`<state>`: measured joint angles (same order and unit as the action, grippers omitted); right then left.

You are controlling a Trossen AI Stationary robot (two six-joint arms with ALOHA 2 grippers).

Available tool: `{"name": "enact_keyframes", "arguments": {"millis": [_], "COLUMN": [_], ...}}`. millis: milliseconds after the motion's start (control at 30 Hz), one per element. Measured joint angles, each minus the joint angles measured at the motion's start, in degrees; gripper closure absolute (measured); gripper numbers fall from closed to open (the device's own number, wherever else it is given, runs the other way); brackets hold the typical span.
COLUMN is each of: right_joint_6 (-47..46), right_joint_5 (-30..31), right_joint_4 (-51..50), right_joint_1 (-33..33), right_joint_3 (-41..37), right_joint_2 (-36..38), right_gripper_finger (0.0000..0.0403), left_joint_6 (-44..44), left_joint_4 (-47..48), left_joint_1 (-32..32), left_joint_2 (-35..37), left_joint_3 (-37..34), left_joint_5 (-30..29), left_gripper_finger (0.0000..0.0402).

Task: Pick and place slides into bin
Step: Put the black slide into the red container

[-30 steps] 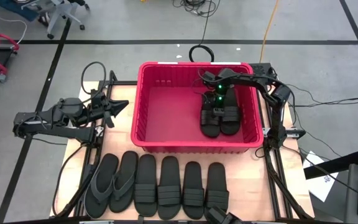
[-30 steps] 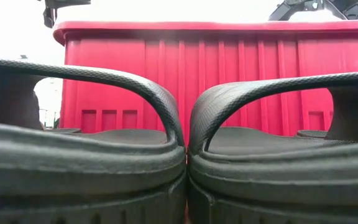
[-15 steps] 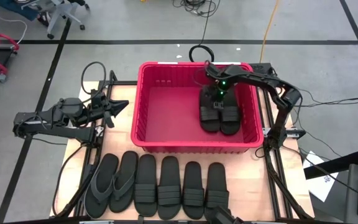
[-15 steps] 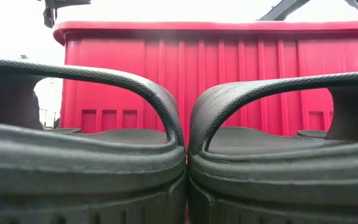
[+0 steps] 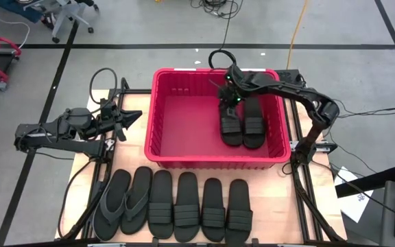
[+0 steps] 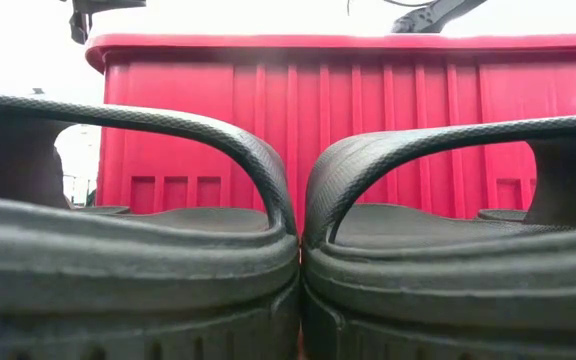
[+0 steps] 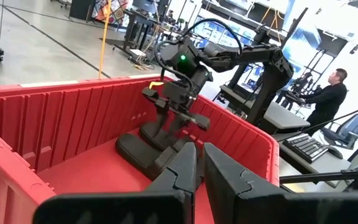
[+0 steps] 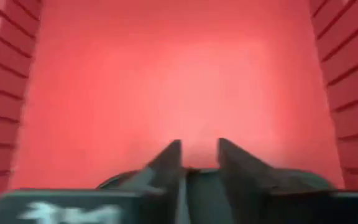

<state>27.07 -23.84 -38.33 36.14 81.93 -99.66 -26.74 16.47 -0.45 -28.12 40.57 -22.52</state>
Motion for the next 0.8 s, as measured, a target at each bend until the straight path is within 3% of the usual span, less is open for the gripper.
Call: {"name": "enact_keyframes", "arguments": {"millis": [100,300,800], "right_joint_6": [-0.4,-6.2,-3.9], "right_joint_5": [0.2,1.4,1.7], "right_joint_4": [1.2,3.5,-2.5], "right_joint_1": [-1.6,-2.9,-6.7], "right_joint_3": [0.0,0.0,0.0], "right_joint_2": [-1.2,-3.7,-7.2], "right_gripper_finger": [0.0392,0.0401,0.0403], "left_joint_6": [-0.2,-1.0,-2.1], "left_joint_4": [0.0,0.0,0.0], "left_joint_1": [0.0,0.0,0.0], "left_joint_2": [0.0,0.0,0.0], "left_joint_3": [0.0,0.0,0.0], "left_joint_5": [0.0,0.0,0.0], "left_gripper_finger": [0.0376,0.0376,0.0376]}}
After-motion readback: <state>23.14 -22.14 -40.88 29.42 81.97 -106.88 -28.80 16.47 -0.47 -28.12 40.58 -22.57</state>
